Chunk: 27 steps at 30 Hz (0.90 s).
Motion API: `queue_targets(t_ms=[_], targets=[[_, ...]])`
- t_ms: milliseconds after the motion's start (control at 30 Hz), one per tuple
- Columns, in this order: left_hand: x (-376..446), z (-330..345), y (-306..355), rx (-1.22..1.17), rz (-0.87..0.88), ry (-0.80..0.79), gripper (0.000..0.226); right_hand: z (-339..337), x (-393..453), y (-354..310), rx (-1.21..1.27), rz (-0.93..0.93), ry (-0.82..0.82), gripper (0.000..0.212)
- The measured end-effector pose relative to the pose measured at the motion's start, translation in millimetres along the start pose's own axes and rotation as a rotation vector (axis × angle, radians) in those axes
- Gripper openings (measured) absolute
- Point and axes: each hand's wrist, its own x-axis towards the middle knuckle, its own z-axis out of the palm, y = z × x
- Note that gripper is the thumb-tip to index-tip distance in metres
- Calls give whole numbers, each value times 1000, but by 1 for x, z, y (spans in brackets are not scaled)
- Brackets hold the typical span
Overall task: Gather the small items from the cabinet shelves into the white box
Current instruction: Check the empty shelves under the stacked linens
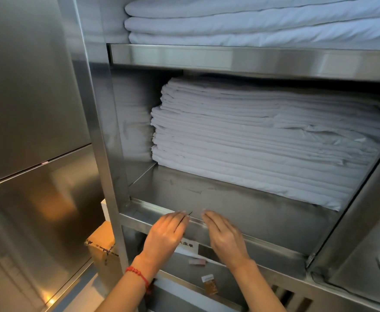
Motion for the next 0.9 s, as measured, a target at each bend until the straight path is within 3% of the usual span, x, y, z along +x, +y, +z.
queue_targets(t_ms=[467, 600, 900], targets=[[-11, -43, -18, 86, -47, 4, 14, 1, 22, -35, 57, -98, 121, 33], [-19, -61, -31, 84, -83, -55, 45, 3, 33, -54, 49, -118, 160, 33], [-66, -119, -82, 96, -118, -111, 52, 28, 60, -130, 42, -183, 242, 53]])
